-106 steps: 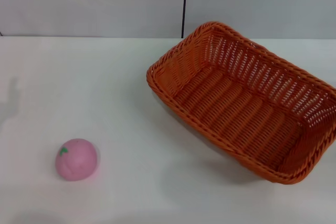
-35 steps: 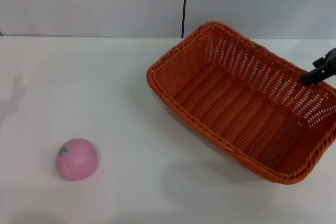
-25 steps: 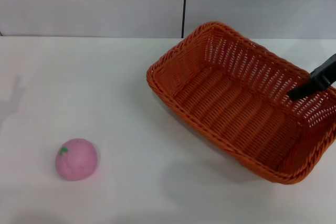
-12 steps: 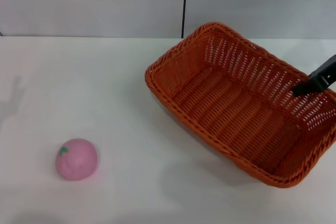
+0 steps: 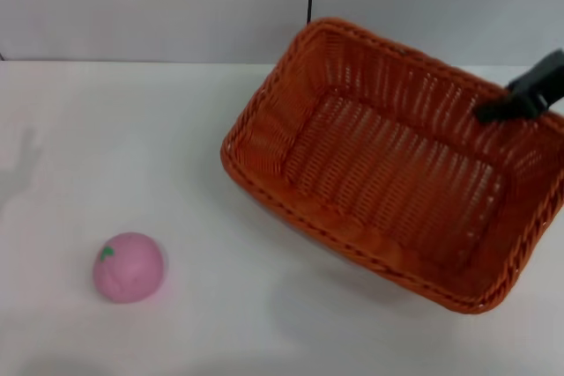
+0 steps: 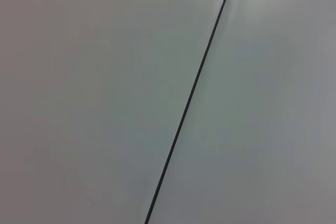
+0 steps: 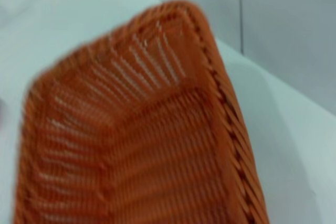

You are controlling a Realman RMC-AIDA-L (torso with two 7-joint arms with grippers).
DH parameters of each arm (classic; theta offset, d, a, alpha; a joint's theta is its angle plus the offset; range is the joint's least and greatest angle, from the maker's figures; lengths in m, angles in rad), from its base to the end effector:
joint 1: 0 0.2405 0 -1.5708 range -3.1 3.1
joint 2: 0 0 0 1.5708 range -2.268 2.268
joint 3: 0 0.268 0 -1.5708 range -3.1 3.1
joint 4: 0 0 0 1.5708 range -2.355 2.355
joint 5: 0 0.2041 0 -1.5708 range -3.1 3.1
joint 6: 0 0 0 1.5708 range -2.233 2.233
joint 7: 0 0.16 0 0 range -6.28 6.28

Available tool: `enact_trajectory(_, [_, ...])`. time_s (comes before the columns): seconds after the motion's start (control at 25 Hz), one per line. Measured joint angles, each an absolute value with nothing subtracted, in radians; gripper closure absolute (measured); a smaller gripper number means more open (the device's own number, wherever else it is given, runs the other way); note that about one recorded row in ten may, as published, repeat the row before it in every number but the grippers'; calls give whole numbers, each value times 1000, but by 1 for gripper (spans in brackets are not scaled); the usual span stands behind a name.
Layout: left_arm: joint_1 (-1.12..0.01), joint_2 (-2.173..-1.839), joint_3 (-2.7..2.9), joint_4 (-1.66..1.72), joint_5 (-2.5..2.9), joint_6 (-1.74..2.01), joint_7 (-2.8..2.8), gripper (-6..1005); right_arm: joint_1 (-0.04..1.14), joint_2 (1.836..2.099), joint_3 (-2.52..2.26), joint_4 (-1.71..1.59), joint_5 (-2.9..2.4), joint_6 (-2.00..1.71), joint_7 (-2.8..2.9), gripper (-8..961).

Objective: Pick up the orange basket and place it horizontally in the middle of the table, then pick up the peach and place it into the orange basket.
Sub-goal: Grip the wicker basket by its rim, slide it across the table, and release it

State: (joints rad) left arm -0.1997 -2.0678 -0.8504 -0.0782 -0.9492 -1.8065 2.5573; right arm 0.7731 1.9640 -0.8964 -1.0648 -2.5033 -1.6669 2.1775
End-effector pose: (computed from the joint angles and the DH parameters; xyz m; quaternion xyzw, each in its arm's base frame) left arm -0.3486 0.2349 0.0605 -0.5358 -0.2101 -0.5357 0.6179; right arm 0.2113 0.4015 0.0509 -0.9361 0.3140 -0.0713 0.1414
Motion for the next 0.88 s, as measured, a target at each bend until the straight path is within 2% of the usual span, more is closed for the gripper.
enact_trajectory(0.16, [-198, -2068, -850, -78, -951, -1806, 2557, 181, 780, 1931, -885, -1122, -2407, -1738, 2171, 799])
enact_trajectory(0.32, [-198, -2068, -850, -78, -951, -1808, 2557, 182, 829, 1911, -809, -1160, -2372, -1825, 2119, 799])
enact_trajectory(0.56, [-194, -2068, -850, -79, -951, -1811, 2557, 182, 876, 1898, -786, -1146, -2373, -1908, 1974, 798])
enact_trajectory(0.88, [-190, -2068, -848, -90, -952, -1812, 2554, 183, 922, 1895, -797, -1073, -2376, -2005, 1781, 798])
